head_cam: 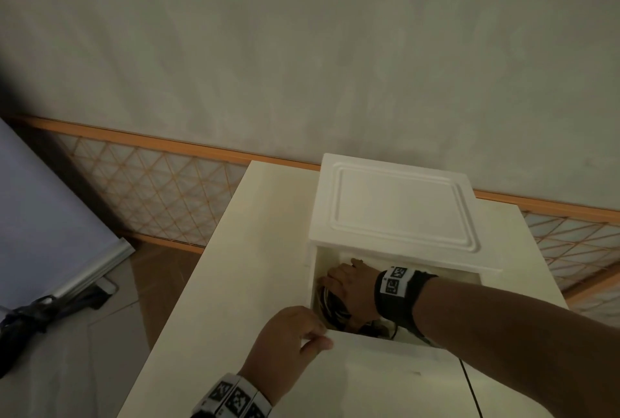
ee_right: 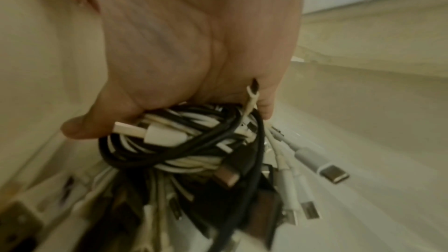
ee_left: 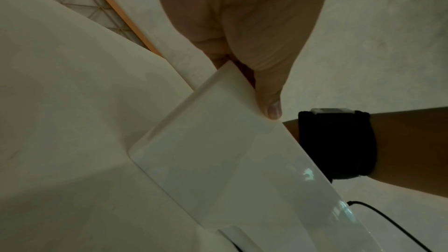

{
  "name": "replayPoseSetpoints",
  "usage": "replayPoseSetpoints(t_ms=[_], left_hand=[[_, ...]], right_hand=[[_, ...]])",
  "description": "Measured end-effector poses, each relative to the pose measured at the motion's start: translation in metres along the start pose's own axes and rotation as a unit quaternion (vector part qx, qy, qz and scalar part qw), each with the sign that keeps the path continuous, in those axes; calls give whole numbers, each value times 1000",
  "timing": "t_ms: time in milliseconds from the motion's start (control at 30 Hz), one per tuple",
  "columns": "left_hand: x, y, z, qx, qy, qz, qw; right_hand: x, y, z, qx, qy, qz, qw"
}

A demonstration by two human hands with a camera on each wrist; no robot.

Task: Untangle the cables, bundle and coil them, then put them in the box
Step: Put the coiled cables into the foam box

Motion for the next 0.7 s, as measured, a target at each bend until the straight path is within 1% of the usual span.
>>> replayPoseSetpoints(t_ms=[100,167,267,300,367,400,467,533,567,600,633,667,700], left_hand=[[-1,-4,1,13,-1,4,1000],[-1,-4,1,5,9,12,1000],[-1,-4,0,-6,19,26,999],[-1,-5,-1,-6,23,32,999],[-2,-8,-1,-5,28,38,999],[-2,-9,-2,-5,31,38,999],[-6,-10,-6,-4,25,44,999],[-16,-11,-15,-16,-18,52,998],[-22,-9,-21,-38,-40,60,997],[-28,-6,-27,-73,-56,71,993],[-31,2,-35,-132,-56,83,986],[-32,10,-42,-203,-32,95,974],[-31,15,-48,-280,15,99,955]], right_hand=[[-13,0,-3,0,0,17,1000],[-27,1,-4,-3,-13,41,999],[-51,1,-15,-14,0,110,994],[-60,-1,-22,-5,12,140,990],[-79,-6,-40,38,23,194,980],[-90,-10,-50,61,9,218,974],[-109,-19,-77,102,-68,246,961],[-111,-34,-110,167,-156,280,932],[-99,-44,-129,212,-178,306,911],[-80,-53,-148,265,-179,345,882],[-54,-58,-167,319,-164,395,846],[-26,-58,-185,368,-139,440,807],[2,-53,-202,413,-102,476,770]])
Point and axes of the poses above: each hand's wrist, its own z-axis towards the middle knuckle, its own x-axis out of the palm, y = z × x, the point moved 4 cm from there along z, towards the middle knuckle, and after that the axes turned 5 degrees about -y, right-handed, at the moved point
